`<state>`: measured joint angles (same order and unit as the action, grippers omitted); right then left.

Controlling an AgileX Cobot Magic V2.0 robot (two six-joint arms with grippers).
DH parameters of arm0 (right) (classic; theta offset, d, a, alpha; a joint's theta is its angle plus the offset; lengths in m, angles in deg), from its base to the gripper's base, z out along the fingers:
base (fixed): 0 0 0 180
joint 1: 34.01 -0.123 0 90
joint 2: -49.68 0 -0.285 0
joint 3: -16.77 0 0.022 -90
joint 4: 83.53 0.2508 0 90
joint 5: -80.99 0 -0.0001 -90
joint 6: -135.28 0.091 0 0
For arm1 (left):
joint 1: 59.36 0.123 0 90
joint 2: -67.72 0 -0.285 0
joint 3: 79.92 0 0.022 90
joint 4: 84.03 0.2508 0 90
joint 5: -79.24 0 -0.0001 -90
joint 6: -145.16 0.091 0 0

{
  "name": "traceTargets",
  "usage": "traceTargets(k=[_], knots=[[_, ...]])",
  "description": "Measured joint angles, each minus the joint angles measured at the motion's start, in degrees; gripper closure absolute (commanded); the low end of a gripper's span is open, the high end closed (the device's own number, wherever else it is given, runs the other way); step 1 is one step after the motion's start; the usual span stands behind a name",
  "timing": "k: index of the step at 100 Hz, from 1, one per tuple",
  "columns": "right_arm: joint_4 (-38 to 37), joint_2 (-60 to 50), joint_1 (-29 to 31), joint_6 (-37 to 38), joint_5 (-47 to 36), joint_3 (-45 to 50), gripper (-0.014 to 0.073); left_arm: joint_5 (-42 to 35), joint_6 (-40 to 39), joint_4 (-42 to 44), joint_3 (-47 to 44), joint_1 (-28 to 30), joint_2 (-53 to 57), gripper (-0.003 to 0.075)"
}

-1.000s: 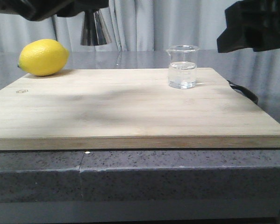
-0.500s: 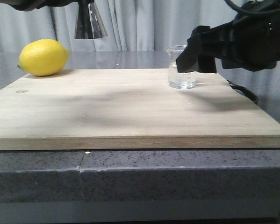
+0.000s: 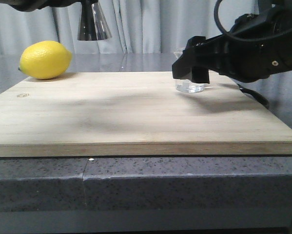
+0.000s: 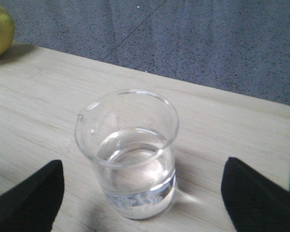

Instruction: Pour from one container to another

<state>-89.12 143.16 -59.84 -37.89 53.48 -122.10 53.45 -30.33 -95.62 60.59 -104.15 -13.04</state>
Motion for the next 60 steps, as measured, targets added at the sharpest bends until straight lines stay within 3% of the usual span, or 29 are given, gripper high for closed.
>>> traceTargets(k=[30,60], knots=[[-0.1,4.4,0.0,0.0,-8.0,0.0,0.0003,0.1,0.0,0.0,0.0,0.0,0.0,0.0740],[-0.1,6.4,0.0,0.0,-10.8,0.0,0.0003,0.3,0.0,0.0,0.0,0.0,0.0,0.0740]])
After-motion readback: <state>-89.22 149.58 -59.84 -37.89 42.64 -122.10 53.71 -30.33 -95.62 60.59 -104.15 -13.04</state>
